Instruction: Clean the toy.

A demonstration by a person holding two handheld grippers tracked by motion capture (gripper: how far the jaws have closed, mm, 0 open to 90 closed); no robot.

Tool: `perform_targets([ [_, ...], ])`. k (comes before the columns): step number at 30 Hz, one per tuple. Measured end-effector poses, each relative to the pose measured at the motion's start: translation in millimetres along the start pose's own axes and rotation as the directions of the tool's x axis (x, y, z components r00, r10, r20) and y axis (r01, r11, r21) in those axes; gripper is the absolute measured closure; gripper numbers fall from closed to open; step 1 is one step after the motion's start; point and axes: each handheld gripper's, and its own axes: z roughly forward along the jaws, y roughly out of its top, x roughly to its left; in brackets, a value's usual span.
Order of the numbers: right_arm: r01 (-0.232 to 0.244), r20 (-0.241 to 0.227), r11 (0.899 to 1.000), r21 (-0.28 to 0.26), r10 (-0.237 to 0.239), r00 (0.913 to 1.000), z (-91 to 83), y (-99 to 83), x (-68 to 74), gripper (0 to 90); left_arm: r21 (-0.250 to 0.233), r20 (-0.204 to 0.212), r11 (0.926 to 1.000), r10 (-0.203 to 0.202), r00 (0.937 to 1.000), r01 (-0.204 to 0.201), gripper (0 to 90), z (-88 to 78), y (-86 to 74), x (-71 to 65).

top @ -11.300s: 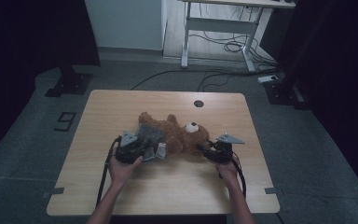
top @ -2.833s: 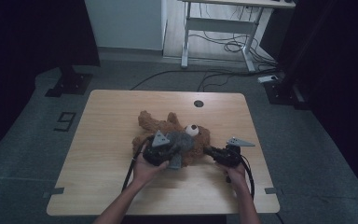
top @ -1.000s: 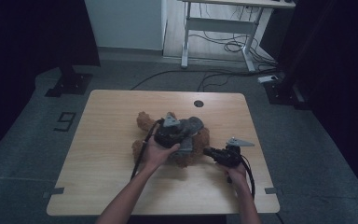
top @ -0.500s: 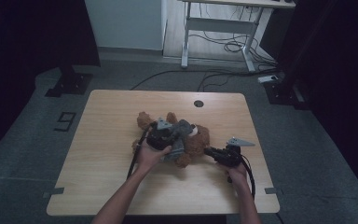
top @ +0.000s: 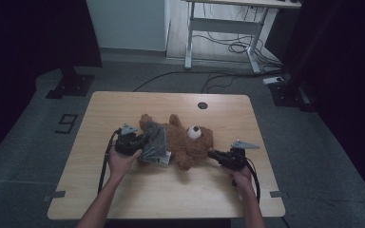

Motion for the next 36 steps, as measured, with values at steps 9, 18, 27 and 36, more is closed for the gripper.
perform_targets([
  [9, -0.004, -0.002, 1.0, 0.005, 0.004, 1.0, 1.1, -1.3, -0.7, 76.6, 0.055, -0.019, 0.9964, -0.064, 0.9978, 0.065, 75.5, 8.9, -18.7, 25.7],
  [18, -0.01, 0.0, 1.0, 0.005, 0.01, 0.9999, 1.3, -1.8, -2.3, 76.6, 0.005, -0.011, 0.9977, -0.067, 0.9977, 0.067, 75.6, -11.0, -1.4, 25.2],
  [27, -0.016, 0.003, 1.0, 0.002, 0.016, 0.9999, 1.2, -2.3, -2.5, 76.6, -0.019, 0.051, 0.9991, 0.04, 0.9979, -0.039, 75.5, 0.4, 49.2, -21.2],
  [36, -0.018, 0.002, 1.0, 0.007, 0.018, 0.9998, 2.0, -2.5, -2.3, 77.6, 0.052, -0.015, 0.9986, -0.003, 0.9999, 0.004, 75.8, 29.2, 32.3, -4.1],
])
